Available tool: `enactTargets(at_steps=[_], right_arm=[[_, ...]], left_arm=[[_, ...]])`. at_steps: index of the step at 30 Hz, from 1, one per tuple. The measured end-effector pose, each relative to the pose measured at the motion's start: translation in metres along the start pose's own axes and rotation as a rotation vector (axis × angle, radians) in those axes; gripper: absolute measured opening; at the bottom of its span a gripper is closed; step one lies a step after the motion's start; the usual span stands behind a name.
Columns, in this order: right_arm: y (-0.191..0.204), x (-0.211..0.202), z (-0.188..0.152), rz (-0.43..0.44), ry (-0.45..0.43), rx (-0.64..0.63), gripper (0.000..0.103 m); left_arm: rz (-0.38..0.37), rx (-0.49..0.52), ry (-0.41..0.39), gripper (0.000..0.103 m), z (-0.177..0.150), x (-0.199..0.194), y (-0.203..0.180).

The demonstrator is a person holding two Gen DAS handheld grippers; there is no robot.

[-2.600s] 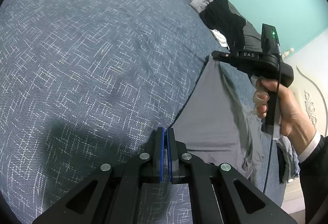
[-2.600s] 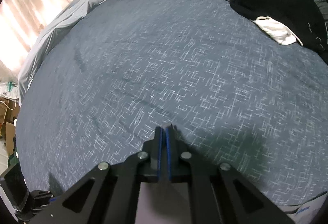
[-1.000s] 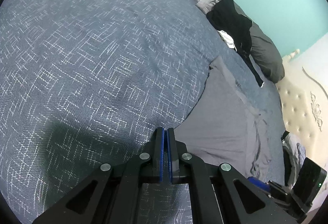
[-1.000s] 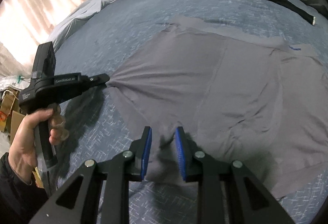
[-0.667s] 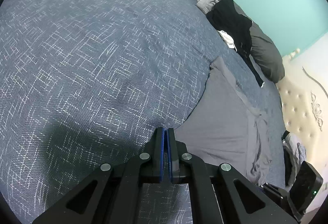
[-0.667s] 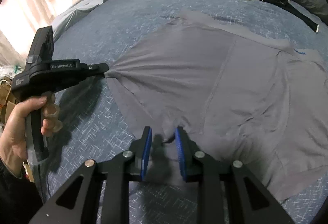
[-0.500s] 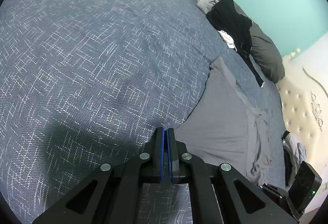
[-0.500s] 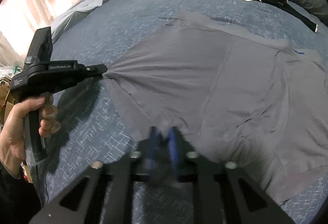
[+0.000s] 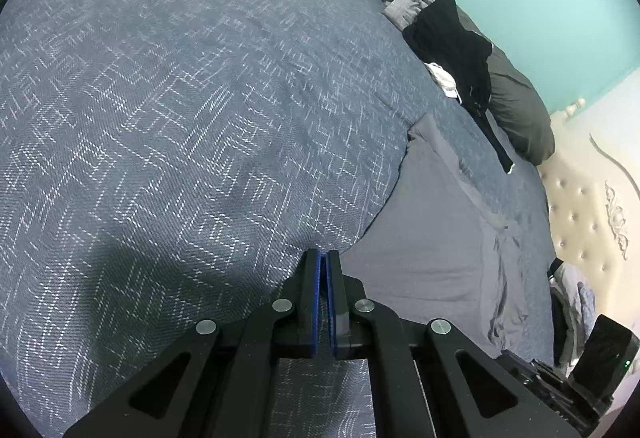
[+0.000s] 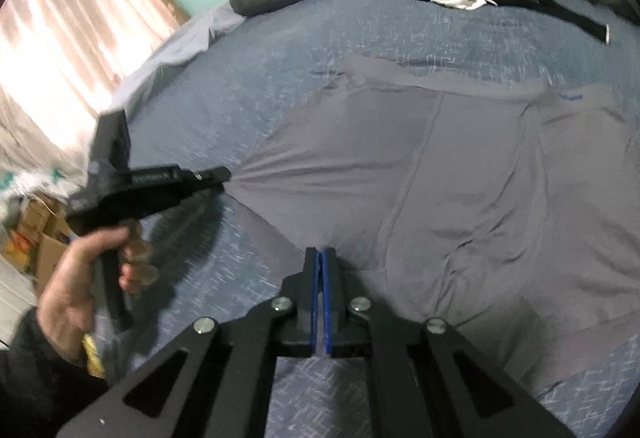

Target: Fold clothes

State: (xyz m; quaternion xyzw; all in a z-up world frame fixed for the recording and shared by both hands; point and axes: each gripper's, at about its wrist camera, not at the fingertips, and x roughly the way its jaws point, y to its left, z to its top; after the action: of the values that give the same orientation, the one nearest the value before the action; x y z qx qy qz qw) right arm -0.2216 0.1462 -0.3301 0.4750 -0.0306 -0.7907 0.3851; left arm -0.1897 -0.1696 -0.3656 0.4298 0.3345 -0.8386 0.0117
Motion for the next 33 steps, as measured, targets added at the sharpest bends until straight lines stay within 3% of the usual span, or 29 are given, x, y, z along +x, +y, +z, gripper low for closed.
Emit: enactTargets(at_steps=[15,22,30,33], right_arm=[[-0.004,0.028,-0.016,0.000,0.101,0.029,0.003],[-0.015,0.016,-0.021,-0.012,0.107,0.076,0.004],[-0.042,-0.027,-0.016,0.056,0.018,0.201,0.004],[-0.063,-0.045,-0.013,0.016,-0.038,0.251,0.004]], left_arm=[[0.026,0.007,-0.001,0.003,0.000,0.002,-0.005],[0.043,0.007,-0.005,0.003,0.001,0.005,-0.007],[0.069,-0.008,-0.033,0.004,-0.002,-0.002,-0.009],[0.078,-0.030,-0.061,0.003,-0.003,-0.009,-0.009]])
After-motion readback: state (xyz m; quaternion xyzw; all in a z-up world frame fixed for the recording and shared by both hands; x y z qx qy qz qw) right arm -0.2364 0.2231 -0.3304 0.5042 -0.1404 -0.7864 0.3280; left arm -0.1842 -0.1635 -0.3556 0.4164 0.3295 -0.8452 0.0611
